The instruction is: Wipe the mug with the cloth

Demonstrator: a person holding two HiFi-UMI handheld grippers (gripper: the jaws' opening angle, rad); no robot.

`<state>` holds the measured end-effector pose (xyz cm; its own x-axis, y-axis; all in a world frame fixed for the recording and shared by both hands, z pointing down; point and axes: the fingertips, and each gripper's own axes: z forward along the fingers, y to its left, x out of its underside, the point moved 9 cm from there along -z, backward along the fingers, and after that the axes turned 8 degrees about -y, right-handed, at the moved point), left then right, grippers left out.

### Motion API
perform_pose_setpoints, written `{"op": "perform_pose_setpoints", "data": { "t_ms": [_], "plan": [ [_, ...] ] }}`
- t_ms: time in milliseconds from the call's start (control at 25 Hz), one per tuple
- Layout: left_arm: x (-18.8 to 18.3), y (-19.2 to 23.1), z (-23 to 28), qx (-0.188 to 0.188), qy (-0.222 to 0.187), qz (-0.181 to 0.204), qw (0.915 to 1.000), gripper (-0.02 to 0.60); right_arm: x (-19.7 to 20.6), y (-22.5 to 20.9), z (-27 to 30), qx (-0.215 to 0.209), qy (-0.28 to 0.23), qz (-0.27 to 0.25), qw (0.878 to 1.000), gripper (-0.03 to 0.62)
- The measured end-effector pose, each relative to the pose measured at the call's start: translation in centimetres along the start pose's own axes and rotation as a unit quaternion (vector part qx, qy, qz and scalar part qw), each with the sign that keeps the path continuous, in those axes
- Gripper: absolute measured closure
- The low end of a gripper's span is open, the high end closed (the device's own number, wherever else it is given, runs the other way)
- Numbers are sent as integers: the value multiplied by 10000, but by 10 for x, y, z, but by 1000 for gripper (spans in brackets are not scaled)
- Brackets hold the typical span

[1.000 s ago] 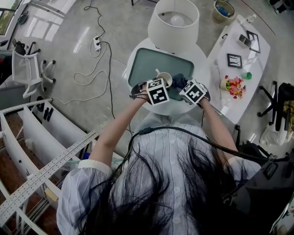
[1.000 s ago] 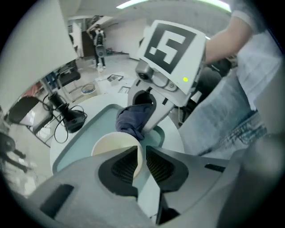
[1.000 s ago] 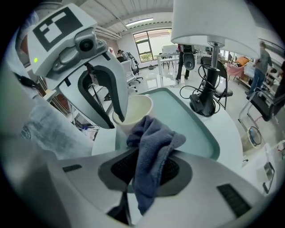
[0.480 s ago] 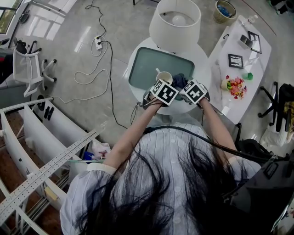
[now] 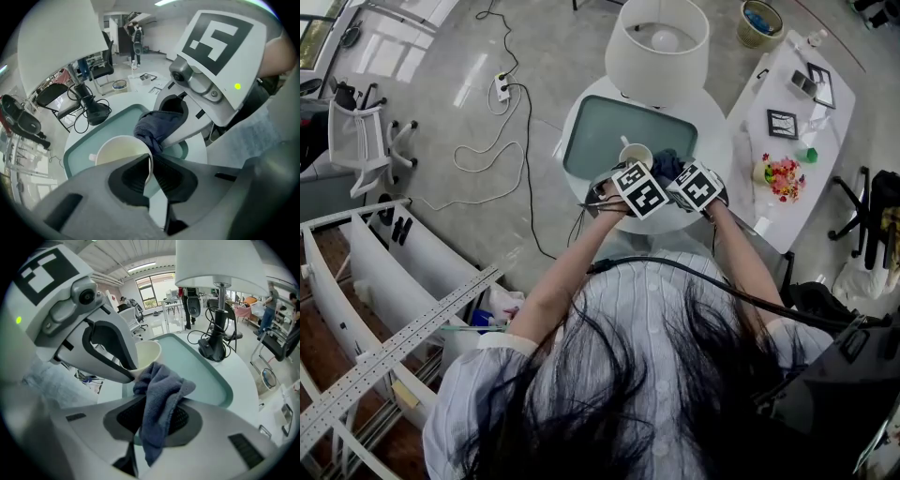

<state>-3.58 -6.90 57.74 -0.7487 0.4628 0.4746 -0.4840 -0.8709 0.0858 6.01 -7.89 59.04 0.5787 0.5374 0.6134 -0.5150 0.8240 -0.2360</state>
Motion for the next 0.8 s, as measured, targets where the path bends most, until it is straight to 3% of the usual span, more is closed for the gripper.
{"op": "perform_pose_setpoints", "data": {
  "t_ms": [160, 400, 520, 800],
  "plan": [
    [-1, 4, 0, 458, 262, 909, 9945, 543, 2, -2, -1, -19, 18, -45, 10000, 500],
    [1, 10, -3, 1224, 659, 2054, 9688, 543, 0, -6, -3, -12, 28, -131, 9999, 500],
    [3, 10, -6, 1468, 834, 2587, 9511, 543, -3, -7, -4, -34, 35, -237, 9997, 500],
    [9, 9, -7, 1908, 1215, 3788, 8974, 543, -17, -9, -6, -128, 252, -988, 9947, 500]
  ]
}}
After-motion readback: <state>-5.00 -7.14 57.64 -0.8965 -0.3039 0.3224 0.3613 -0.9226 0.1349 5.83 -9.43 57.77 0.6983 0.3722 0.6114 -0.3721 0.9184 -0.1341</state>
